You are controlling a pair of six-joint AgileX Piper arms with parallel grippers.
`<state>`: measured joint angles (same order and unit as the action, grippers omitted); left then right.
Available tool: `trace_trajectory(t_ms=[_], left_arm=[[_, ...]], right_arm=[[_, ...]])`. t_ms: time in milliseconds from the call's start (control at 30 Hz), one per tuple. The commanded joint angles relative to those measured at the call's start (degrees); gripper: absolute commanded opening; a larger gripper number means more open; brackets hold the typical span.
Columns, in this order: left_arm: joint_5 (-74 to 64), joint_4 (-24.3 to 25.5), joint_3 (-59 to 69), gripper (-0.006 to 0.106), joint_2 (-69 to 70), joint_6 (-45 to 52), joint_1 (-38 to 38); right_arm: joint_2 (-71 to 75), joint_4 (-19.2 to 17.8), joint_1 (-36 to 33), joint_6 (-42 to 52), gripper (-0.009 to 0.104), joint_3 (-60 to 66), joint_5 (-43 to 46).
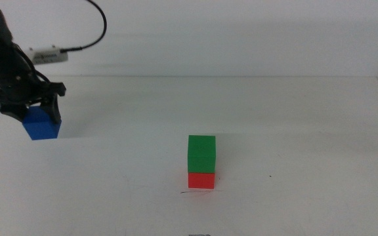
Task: Stack red cubes first, then green, then blue cubes in a specific spot.
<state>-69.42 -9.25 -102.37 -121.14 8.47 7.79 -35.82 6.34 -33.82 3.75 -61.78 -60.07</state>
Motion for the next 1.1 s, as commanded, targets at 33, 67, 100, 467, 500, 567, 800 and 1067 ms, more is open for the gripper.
trace_trajectory(t_ms=[33,67,100,467,500,567,800,1067], left_arm=[[-2.4,-1.5,6.6,0.003,12.7,-3.0,-1.5],[-2.0,-1.5,9.7,0.003,14.9,-4.3,-1.9],[-1.9,-1.4,12.6,0.003,17.8,-5.7,-2.8],[-6.0,5.9,16.3,0.003,29.1,-31.6,-22.7],[-5.9,5.7,15.3,0.003,28.5,-31.7,-24.4],[-5.9,5.6,12.7,0.003,26.9,-31.8,-27.7],[-5.9,3.2,4.2,0.003,21.8,-35.8,-36.9],[-5.9,6.3,-2.3,0.003,15.7,-38.3,-44.4]], right_arm=[[-0.4,-0.3,0.3,0.7,0.088,-1.2,3.6],[-0.4,-0.3,0.3,0.7,0.088,-1.2,3.6],[-0.4,-0.3,0.3,0.7,0.088,-1.2,3.6],[-0.4,-0.3,0.3,0.7,0.088,-1.2,3.6],[-0.4,-0.3,0.3,0.7,0.088,-1.2,3.6],[-0.4,-0.3,0.3,0.7,0.088,-1.2,3.6],[-0.4,-0.3,0.3,0.7,0.088,-1.2,3.6],[-0.4,-0.3,0.3,0.7,0.088,-1.2,3.6]])
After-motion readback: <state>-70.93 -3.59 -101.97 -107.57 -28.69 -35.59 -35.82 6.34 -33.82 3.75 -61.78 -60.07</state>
